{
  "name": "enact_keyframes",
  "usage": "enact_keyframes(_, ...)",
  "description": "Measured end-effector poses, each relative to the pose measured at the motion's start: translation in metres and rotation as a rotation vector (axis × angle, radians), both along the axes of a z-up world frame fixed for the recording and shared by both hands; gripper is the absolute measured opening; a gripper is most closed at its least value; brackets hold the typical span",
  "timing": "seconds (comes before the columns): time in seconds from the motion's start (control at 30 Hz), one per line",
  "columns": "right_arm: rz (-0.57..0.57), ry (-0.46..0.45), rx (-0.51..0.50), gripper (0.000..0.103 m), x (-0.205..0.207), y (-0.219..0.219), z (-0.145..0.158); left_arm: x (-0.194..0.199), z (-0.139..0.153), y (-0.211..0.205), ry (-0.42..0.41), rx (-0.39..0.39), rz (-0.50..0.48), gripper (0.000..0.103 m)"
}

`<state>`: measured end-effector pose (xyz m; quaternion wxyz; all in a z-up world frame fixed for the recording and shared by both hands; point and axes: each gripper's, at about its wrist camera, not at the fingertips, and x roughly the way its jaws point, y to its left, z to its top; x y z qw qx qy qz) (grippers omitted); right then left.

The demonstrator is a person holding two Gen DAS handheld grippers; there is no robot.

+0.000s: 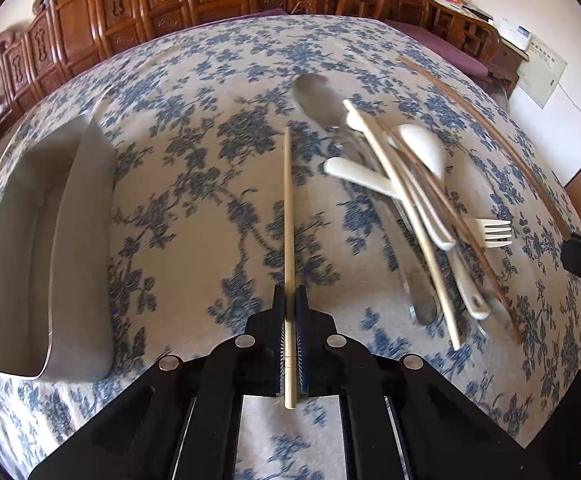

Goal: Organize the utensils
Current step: 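Grasp another wooden chopstick with the left tool while the right tool holds its chopstick, then carry the chopstick into the grey tray and open the left tool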

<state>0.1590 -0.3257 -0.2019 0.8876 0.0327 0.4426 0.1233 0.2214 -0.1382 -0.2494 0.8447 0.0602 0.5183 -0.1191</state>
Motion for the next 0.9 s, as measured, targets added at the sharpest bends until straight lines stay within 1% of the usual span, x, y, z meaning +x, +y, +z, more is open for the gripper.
enact_keyframes(0.1, 0.003, -0.001, -0.009, 0.006, -0.003, 0.005, 0.003, -0.003, 0.003, 0.013, 0.013, -0.017, 0.018, 0.004)
enact_keyframes(0.17, 0.008, -0.005, -0.016, 0.006, -0.005, 0.009, 0.006, -0.008, 0.009, 0.023, 0.005, -0.027, 0.026, 0.004)
enact_keyframes(0.4, 0.026, -0.020, -0.021, 0.006, -0.011, 0.030, 0.022, -0.025, 0.043, 0.057, -0.046, -0.062, 0.045, 0.004)
enact_keyframes(0.5, 0.042, -0.025, -0.023, 0.006, -0.011, 0.041, 0.027, -0.028, 0.061, 0.073, -0.084, -0.078, 0.053, 0.004)
enact_keyframes(0.7, 0.086, -0.043, -0.031, 0.006, -0.007, 0.071, 0.037, -0.023, 0.085, 0.106, -0.131, -0.094, 0.074, 0.004)
enact_keyframes(0.9, 0.122, -0.054, -0.022, 0.006, -0.005, 0.096, 0.045, -0.014, 0.093, 0.139, -0.143, -0.086, 0.113, 0.004)
